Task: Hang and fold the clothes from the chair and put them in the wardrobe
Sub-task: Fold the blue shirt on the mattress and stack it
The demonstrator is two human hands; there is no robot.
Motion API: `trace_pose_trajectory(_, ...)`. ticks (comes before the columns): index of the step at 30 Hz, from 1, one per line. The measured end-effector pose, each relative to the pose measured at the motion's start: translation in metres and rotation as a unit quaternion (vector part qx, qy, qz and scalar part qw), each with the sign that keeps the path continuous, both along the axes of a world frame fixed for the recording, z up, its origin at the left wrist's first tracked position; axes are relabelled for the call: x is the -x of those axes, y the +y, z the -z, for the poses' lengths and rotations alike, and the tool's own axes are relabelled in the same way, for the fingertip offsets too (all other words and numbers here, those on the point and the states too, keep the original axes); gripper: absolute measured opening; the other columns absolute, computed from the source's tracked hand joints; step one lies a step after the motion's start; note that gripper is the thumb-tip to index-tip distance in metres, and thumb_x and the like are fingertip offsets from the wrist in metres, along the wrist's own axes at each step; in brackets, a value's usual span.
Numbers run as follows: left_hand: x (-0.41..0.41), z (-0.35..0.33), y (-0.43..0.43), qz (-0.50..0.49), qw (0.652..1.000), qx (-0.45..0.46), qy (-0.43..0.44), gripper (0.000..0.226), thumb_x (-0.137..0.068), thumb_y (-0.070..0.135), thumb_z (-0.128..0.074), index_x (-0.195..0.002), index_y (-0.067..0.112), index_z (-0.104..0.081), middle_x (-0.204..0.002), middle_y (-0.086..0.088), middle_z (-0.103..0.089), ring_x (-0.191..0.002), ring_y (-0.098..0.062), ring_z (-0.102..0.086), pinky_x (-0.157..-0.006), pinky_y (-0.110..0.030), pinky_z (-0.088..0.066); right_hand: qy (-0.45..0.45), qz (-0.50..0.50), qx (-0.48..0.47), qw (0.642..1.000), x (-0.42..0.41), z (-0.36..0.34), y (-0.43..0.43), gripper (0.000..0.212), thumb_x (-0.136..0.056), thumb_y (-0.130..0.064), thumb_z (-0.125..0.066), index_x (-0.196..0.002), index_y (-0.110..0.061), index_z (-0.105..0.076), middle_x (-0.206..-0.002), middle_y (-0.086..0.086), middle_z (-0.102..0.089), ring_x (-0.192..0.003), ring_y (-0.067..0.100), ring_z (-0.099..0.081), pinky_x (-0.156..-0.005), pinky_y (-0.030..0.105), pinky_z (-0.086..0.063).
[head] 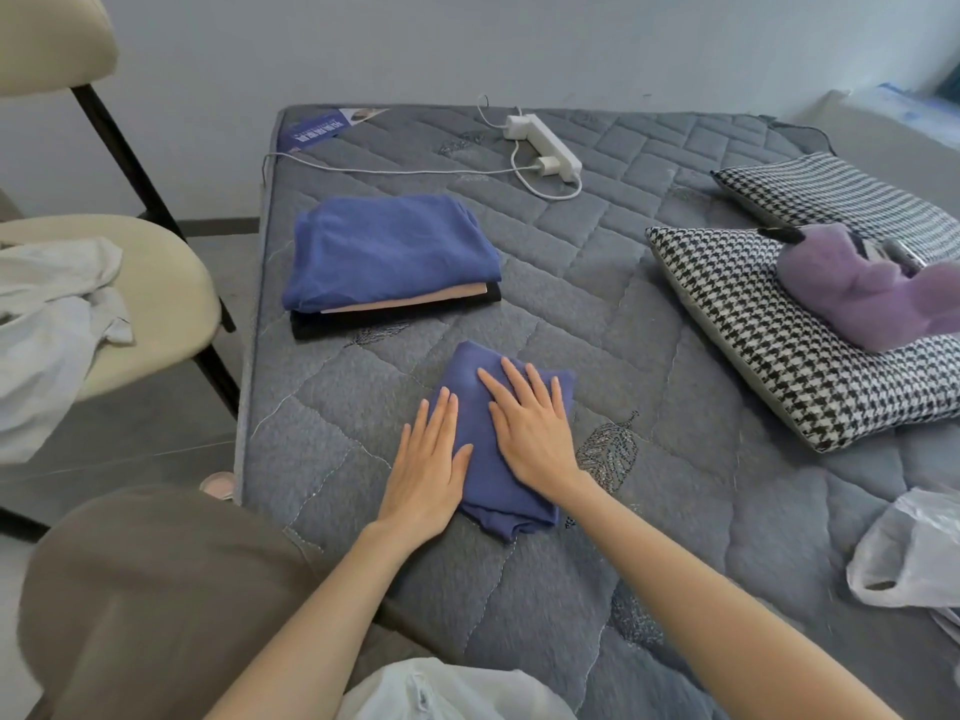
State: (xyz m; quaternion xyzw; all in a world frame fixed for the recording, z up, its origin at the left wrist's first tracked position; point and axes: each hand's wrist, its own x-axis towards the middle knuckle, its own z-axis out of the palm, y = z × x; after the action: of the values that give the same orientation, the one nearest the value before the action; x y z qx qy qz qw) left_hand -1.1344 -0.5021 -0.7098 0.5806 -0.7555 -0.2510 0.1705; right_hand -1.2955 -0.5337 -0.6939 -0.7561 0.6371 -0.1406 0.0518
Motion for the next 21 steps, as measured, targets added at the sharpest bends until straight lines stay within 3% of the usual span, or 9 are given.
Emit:
trace_pose_trajectory(2,-0.003,0.001,0.001,-0.006,1.0,-0.003,-0.006,0.059,-0.104,0.035,-0.022,-0.151,0.019,0.01,-0.151,0.014,0.023,-0.146,-0.01,0.015,-0.116,-0.026,0.01,0.014,0.058,-0.048,0.997,0.001,0.009,0.001,0.061,-0.092,-0.052,-0.005,-0.151,-0.041,-0.017,-0.161,-0.001,-0.014,-0.148,0.027,-0.009,-0.117,0.053,-0.002)
trace_pose_trajectory(4,-0.006,0.001,0.0,-0.007,1.0,-0.008,-0.016,0.059,-0.104,0.035,-0.021,-0.151,0.018,0.009,-0.156,0.009,0.019,-0.147,-0.012,0.012,-0.115,-0.025,0.011,-0.002,0.098,-0.079,0.992,0.003,0.013,-0.002,0.053,-0.098,-0.053,-0.015,-0.15,-0.046,-0.01,-0.162,-0.003,-0.007,-0.149,0.027,0.0,-0.116,0.057,0.002)
trace_pose_trajectory(8,-0.006,-0.005,0.002,-0.028,0.999,-0.029,0.035,0.059,-0.104,0.035,-0.023,-0.153,0.017,0.003,-0.161,0.0,0.008,-0.147,-0.011,0.006,-0.117,-0.024,0.007,-0.063,0.126,-0.104,0.985,0.003,0.005,-0.006,0.051,-0.102,-0.047,-0.025,-0.15,-0.045,-0.011,-0.162,0.0,-0.002,-0.148,0.03,0.005,-0.118,0.053,-0.004)
trace_pose_trajectory(13,-0.013,-0.016,0.0,-0.133,0.975,-0.039,0.172,0.054,-0.099,0.033,-0.046,-0.147,0.014,-0.033,-0.146,-0.002,-0.042,-0.135,-0.021,-0.037,-0.111,-0.036,-0.031,-0.078,0.123,-0.074,0.987,0.02,-0.01,-0.007,0.054,-0.101,-0.045,-0.034,-0.151,-0.026,-0.027,-0.159,0.009,-0.02,-0.147,0.032,-0.01,-0.119,0.047,-0.008)
trace_pose_trajectory(17,-0.016,-0.027,0.002,-0.181,0.957,-0.079,0.212,0.047,-0.09,0.037,-0.062,-0.13,0.014,-0.053,-0.121,0.001,-0.06,-0.109,-0.016,-0.056,-0.088,-0.027,-0.044,-0.077,0.054,-0.117,0.989,0.024,-0.027,-0.028,0.063,-0.097,-0.054,-0.039,-0.149,-0.019,-0.032,-0.146,0.004,-0.045,-0.138,0.025,-0.036,-0.117,0.053,-0.005)
trace_pose_trajectory(19,-0.016,-0.032,0.005,-0.189,0.952,-0.104,0.219,0.052,-0.084,0.039,-0.07,-0.127,0.016,-0.054,-0.112,0.005,-0.06,-0.103,-0.015,-0.058,-0.083,-0.024,-0.043,-0.077,0.045,-0.161,0.983,0.019,-0.034,-0.044,0.073,-0.09,-0.065,-0.043,-0.146,-0.018,-0.036,-0.141,0.006,-0.051,-0.131,0.03,-0.043,-0.114,0.052,-0.022)
trace_pose_trajectory(21,-0.014,-0.032,0.008,-0.201,0.939,-0.148,0.235,0.052,-0.079,0.039,-0.075,-0.121,0.018,-0.054,-0.104,0.007,-0.059,-0.097,-0.014,-0.058,-0.079,-0.024,-0.043,-0.052,0.035,-0.198,0.978,0.014,-0.038,-0.059,0.074,-0.081,-0.074,-0.048,-0.126,-0.015,-0.053,-0.128,0.01,-0.056,-0.121,0.035,-0.048,-0.101,0.047,-0.038)
